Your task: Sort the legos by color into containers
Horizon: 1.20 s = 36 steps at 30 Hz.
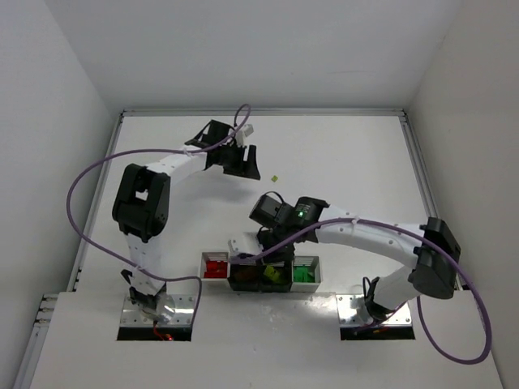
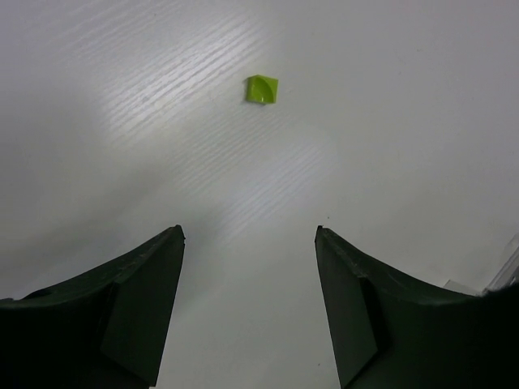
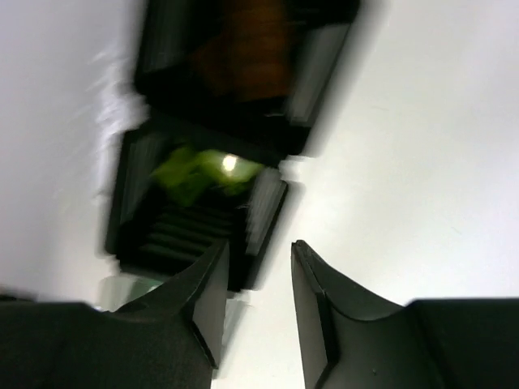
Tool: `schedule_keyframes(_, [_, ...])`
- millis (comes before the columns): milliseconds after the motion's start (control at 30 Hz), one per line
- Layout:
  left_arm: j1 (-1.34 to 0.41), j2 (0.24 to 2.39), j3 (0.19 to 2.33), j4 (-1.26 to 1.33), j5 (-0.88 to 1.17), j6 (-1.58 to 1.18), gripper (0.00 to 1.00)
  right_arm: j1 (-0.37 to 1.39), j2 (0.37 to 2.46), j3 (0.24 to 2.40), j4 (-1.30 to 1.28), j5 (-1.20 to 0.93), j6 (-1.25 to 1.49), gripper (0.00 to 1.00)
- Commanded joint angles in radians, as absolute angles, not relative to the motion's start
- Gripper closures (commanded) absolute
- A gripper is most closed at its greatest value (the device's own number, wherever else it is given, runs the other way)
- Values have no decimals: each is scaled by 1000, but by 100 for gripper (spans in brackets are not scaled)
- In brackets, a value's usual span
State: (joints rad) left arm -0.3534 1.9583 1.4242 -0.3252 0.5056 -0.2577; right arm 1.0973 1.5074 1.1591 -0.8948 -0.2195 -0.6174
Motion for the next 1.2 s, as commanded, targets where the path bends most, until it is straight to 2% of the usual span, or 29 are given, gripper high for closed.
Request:
schedule_keyframes(0, [-402,1989,1527,-325,434,-215,30,1004,1439,1206,-665,-28,-392,64])
schedule_keyframes(200, [-475,2135,1715,-436,328,-183,35,734,1482,1336,-612,-12,-102,65])
schedule_keyframes(300, [-512,2173,1782,-445,253,-158,37,564,1502,1358,-612,-31,1,56])
schedule_keyframes(333, [-521,2184,1795,-445,242,-158,37,531,1514,1358,-612,-31,53,46])
schedule_keyframes(467, [-554,2250,1864,-477,196,-135,37,390,1543,1358,-612,-99,129,36])
schedule_keyframes(567, [-564,2298,1898,-486,167,-124,37,293,1555,1348,-623,-159,176,35])
schedule_keyframes(733, [-574,2341,1950,-505,120,-101,43,177,1574,1339,-632,-248,195,35])
schedule_keyframes(800, [-574,2364,1950,-514,97,-101,45,157,1583,1339,-632,-268,195,35])
schedule_keyframes(1167, [-604,2391,1939,-514,78,-66,65,95,1614,1321,-632,-331,195,35])
